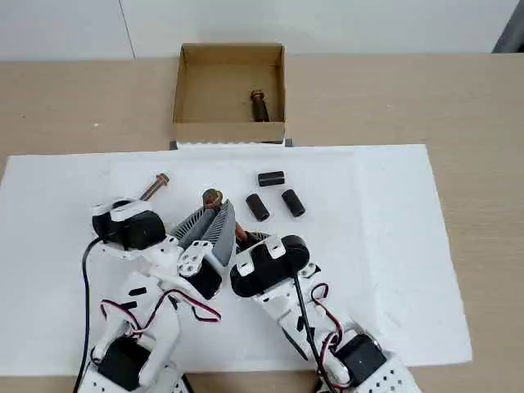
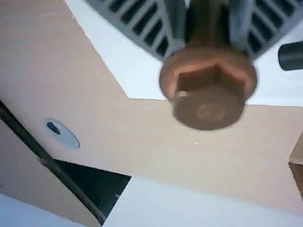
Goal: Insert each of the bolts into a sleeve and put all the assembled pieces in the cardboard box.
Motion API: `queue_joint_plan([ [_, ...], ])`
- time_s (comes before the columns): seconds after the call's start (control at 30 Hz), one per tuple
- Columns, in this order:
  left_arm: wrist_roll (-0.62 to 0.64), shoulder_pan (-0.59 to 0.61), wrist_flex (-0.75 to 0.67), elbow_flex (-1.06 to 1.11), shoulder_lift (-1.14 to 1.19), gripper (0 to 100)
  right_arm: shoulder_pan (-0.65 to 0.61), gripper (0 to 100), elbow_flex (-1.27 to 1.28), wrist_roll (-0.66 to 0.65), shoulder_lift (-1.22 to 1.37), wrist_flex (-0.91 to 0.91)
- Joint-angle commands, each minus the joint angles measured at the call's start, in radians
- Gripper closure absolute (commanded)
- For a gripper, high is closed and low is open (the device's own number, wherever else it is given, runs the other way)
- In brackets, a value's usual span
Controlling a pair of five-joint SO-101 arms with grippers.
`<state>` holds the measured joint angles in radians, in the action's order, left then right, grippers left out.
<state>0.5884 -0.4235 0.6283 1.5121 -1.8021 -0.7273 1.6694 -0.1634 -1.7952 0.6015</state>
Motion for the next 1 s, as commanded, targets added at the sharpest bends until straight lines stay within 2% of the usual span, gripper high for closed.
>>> queue_joint_plan([
  [0.0, -0.040, -0.046, 0.023, -0.005, -0.012, 100, -0.004, 99.6, 0.009, -0.009, -0.016, -0.022],
  [0.17, -0.040, -0.118, 0.095, -0.005, -0.012, 100, -0.004, 99.6, 0.009, -0.009, -0.016, -0.022],
  [0.5, -0.041, -0.132, 0.146, 0.056, -0.012, 100, -0.002, 99.6, 0.012, -0.008, -0.015, -0.022],
  [0.7, -0.046, -0.207, 0.175, 0.082, -0.012, 100, -0.002, 99.6, 0.012, -0.006, -0.015, -0.022],
  [0.97, -0.199, -0.204, 0.110, 0.124, -0.014, 100, -0.002, 99.6, 0.014, -0.005, -0.015, -0.022],
])
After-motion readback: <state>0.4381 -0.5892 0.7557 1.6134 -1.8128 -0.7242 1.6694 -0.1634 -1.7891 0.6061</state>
